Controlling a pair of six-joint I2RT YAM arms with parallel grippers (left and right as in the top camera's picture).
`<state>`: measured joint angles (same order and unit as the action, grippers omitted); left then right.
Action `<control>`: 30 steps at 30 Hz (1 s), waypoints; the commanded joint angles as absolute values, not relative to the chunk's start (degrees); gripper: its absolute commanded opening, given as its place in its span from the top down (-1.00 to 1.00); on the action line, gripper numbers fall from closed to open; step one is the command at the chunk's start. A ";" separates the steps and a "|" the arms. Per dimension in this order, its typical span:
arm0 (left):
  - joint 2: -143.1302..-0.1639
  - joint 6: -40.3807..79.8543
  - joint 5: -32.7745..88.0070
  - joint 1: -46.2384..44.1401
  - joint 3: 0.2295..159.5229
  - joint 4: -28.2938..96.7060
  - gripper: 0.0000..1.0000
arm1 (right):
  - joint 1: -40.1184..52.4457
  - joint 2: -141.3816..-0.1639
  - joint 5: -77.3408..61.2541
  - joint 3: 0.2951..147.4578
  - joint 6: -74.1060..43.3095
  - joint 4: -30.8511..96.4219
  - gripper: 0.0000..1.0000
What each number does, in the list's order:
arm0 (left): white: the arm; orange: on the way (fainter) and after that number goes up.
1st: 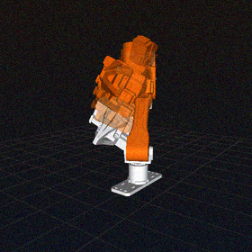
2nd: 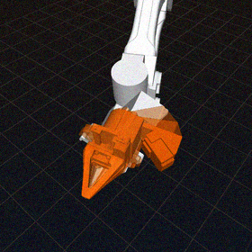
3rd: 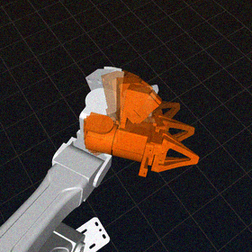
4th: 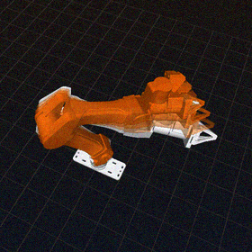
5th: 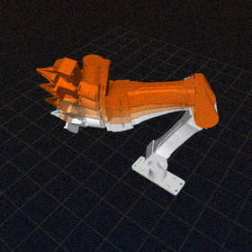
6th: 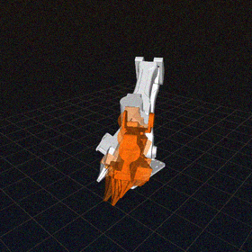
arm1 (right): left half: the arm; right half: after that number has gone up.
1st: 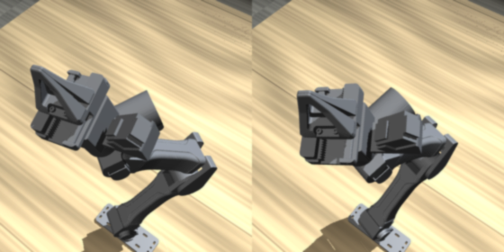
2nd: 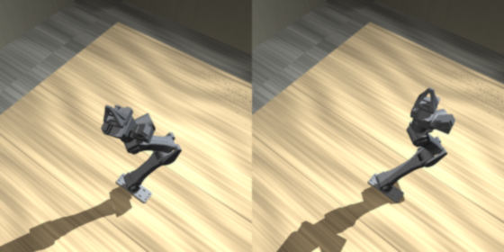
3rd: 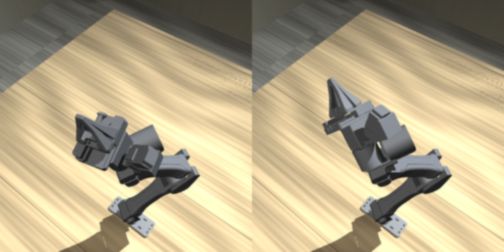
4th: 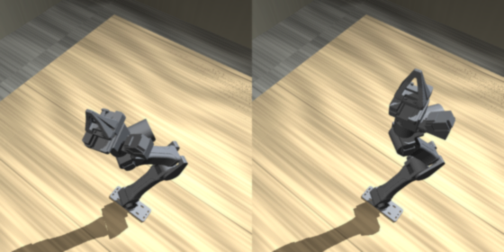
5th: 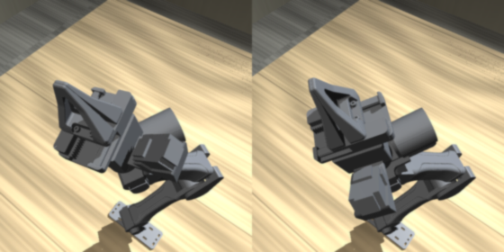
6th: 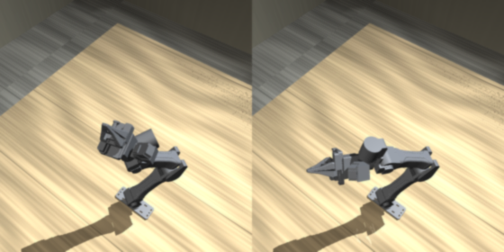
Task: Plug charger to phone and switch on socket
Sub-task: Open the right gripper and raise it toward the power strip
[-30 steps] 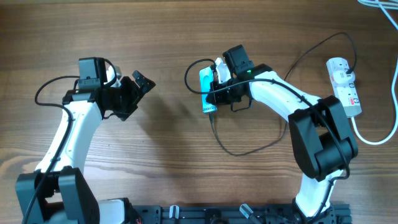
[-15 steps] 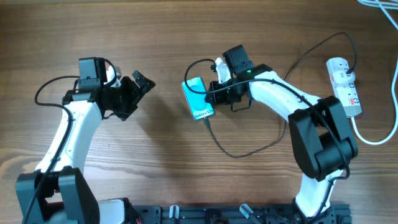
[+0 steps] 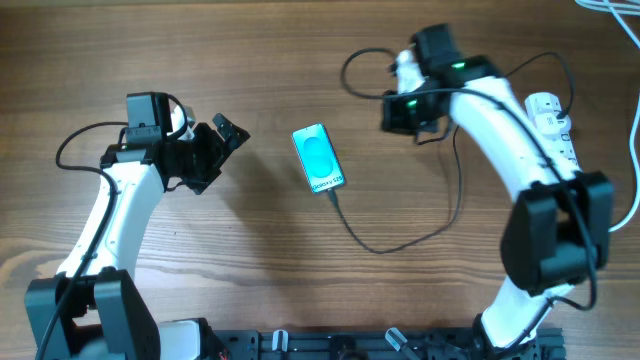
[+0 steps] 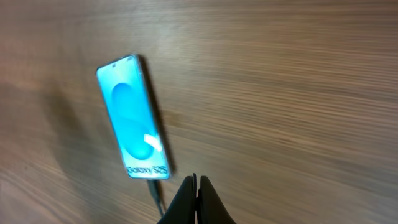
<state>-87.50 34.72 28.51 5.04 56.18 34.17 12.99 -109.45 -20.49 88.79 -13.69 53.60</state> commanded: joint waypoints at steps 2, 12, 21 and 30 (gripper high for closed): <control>-87.77 33.63 28.16 5.37 56.25 34.11 -1.00 | 5.72 -108.01 -18.81 89.52 -12.21 57.54 0.91; -87.77 33.63 28.16 5.37 56.25 34.11 -1.00 | -6.55 -108.25 9.69 89.49 -27.44 60.69 -1.00; -87.77 33.63 28.16 5.37 56.25 34.11 -1.00 | -17.52 -108.42 22.31 83.29 -34.41 53.12 -0.99; -87.77 33.63 28.16 5.37 56.25 34.11 -1.00 | -27.68 -108.44 22.68 82.78 -26.41 46.89 0.84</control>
<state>-87.50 34.72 28.51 5.04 56.18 34.15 -26.46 -108.68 21.21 83.15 -33.32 47.20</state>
